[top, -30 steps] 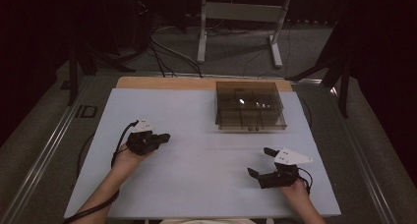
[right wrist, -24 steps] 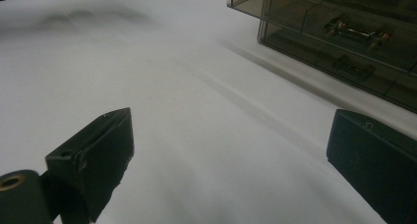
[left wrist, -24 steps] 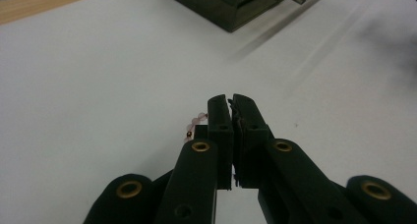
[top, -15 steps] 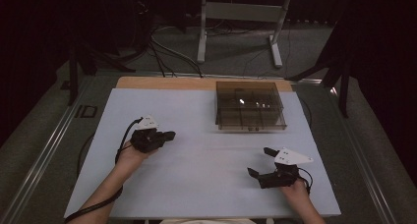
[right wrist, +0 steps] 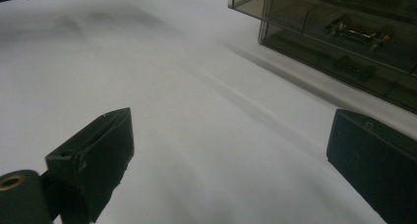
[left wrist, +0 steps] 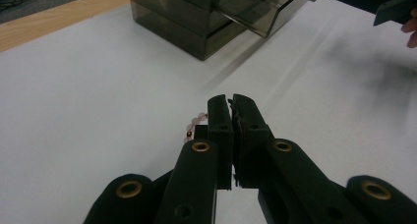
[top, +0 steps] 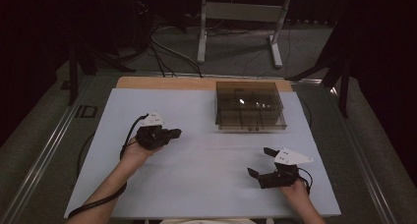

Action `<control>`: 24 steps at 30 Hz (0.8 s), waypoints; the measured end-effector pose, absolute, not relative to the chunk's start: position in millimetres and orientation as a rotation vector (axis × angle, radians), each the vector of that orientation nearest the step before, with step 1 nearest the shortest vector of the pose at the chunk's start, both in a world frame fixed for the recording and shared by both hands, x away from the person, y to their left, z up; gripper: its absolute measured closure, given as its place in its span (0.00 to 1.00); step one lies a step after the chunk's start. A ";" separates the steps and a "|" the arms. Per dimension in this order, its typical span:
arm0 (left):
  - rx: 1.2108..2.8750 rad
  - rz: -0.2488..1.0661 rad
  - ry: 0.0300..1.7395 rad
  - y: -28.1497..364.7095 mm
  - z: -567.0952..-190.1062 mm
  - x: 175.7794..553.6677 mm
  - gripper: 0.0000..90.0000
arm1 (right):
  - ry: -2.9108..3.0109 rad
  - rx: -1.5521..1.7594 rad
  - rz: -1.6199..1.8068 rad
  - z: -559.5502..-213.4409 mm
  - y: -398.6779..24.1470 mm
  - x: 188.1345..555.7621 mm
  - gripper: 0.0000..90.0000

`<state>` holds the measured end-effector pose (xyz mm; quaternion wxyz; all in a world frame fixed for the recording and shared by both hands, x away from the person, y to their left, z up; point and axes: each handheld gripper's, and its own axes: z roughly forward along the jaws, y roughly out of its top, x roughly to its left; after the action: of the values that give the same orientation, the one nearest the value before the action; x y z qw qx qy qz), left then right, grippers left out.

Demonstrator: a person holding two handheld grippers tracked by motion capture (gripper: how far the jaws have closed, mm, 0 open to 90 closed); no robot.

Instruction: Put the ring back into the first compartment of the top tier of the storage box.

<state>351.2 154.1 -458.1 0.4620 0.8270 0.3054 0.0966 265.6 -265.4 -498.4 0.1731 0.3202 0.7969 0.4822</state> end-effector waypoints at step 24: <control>2.038 0.203 0.661 130.2 -439.9 361.4 0.99 | 2.255 0.906 1.372 -497.8 -266.5 265.1 0.05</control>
<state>361.4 130.2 -439.9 0.4750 0.8333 0.2703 0.0830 265.1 -266.5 -497.8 0.1744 0.3196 0.7957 0.4841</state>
